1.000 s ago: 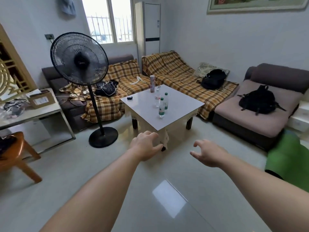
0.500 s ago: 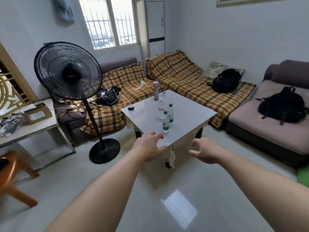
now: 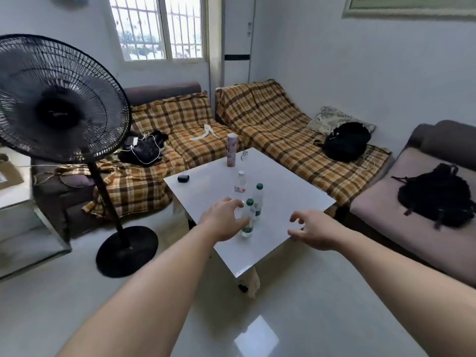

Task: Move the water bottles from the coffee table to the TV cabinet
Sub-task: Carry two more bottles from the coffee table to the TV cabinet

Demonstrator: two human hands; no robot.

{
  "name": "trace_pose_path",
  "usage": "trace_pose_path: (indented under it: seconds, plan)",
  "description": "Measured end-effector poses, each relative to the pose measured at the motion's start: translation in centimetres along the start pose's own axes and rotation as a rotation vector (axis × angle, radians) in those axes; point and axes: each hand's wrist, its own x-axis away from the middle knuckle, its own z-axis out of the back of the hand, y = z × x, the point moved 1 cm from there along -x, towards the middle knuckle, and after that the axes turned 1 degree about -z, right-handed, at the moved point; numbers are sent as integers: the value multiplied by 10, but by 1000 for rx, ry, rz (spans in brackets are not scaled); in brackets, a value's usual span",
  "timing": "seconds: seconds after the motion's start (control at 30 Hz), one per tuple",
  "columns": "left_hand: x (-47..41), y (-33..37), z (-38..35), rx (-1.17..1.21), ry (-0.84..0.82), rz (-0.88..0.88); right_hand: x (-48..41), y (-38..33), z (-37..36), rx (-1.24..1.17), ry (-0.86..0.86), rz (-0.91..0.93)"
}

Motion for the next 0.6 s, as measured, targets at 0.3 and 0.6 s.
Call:
trace_pose_path:
  seconds: [0.3,0.6]
  plan:
    - [-113,-37,4,-15,-42,24,-117,-5,19,90,-20,38]
    - [-196,-38,-13,-51,-81,116,-237,32,20,83,-68,113]
